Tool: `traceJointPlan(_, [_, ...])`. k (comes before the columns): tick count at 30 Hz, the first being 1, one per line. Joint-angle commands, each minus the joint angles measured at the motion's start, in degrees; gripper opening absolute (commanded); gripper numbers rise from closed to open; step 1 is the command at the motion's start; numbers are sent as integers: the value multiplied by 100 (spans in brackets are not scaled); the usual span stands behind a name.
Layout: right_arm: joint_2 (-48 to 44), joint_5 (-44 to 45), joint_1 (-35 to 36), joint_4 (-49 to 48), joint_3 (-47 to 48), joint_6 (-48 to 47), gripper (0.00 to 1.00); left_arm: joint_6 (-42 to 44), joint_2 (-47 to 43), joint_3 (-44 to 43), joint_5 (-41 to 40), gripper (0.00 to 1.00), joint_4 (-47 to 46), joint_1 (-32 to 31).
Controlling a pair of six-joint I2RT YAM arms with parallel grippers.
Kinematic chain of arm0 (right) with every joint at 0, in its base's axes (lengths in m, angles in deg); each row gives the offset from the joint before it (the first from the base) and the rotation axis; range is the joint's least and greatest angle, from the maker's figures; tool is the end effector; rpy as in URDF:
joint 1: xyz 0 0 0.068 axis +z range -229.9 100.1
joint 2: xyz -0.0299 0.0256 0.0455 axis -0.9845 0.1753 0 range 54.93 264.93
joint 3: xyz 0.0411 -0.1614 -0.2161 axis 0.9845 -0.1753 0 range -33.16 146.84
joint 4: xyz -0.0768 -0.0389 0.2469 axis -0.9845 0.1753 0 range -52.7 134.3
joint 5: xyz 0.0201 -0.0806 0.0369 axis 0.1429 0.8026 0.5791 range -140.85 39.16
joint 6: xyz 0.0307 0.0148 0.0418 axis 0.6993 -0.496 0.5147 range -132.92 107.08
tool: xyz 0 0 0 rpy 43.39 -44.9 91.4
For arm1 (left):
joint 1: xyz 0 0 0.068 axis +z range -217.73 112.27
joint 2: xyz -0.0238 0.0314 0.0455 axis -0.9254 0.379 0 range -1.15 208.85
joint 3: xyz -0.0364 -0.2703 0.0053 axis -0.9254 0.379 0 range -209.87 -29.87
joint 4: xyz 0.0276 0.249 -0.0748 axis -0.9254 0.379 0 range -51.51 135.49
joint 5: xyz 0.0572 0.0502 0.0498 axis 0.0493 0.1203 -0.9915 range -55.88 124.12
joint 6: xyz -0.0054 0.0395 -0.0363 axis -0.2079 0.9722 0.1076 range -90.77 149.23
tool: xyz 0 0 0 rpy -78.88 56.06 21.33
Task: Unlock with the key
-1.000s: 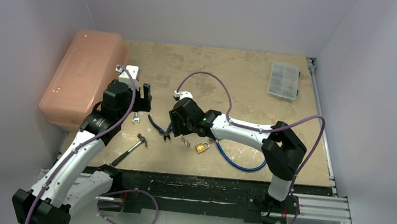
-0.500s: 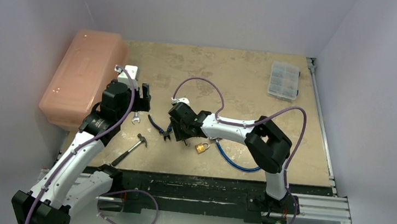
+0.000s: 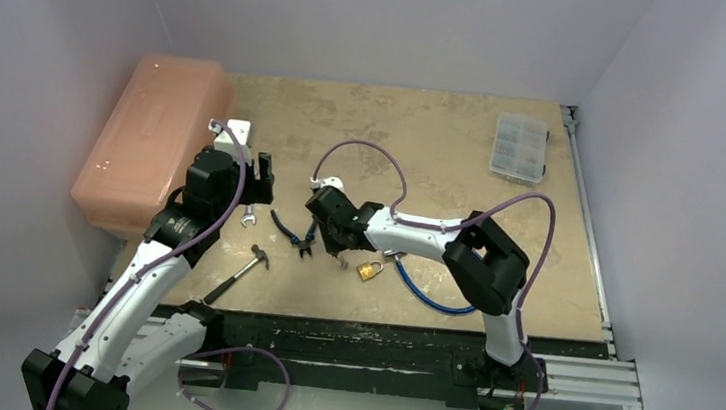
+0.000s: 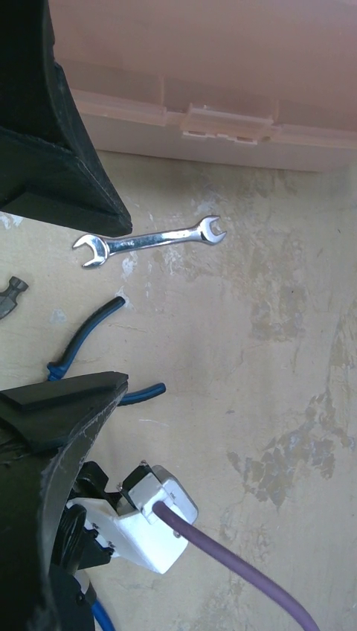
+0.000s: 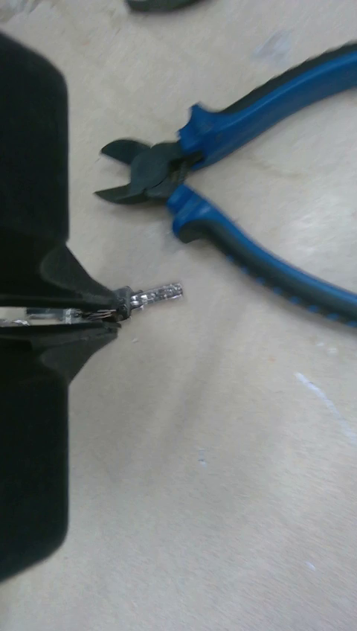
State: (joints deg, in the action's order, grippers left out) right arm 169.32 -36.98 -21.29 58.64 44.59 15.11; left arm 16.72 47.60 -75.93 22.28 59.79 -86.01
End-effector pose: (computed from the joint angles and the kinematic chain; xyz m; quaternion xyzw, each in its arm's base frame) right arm 0.2254 0.3532 0.1637 -0.2195 0.9292 0.1035 0.2788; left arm 0.1856 -0.0535 0.3162 -0.0141 0.8359 -0.0605 0.5453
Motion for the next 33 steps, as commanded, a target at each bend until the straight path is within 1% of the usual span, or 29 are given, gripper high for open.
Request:
traceJointPlan(1, [161,0,36,-152,0,-110,8,-47,-37,-210,-92,71,-38,44])
traceJointPlan(3, [135,-54,37,-230,-53,-139,0,-45,-18,-212,-96,71,-33,44])
traceJointPlan(9, [-161,-101,37,-468,-258,-166,0,-41,-2,-217,-97,70,-29,44])
traceJointPlan(16, [-738,-1,37,-670,-538,-113,0,-42,29,-227,-37,70,-46,44])
traceJointPlan(20, [-1154,112,31,-884,-839,80,0,-44,14,-219,-6,70,-55,44])
traceJointPlan(24, [-1461,36,28,-1244,-1226,262,0,-41,-18,-213,22,70,-63,44])
traceJointPlan(33, [-1669,-286,28,-1561,-1491,445,0,-41,-92,-194,164,70,-91,42])
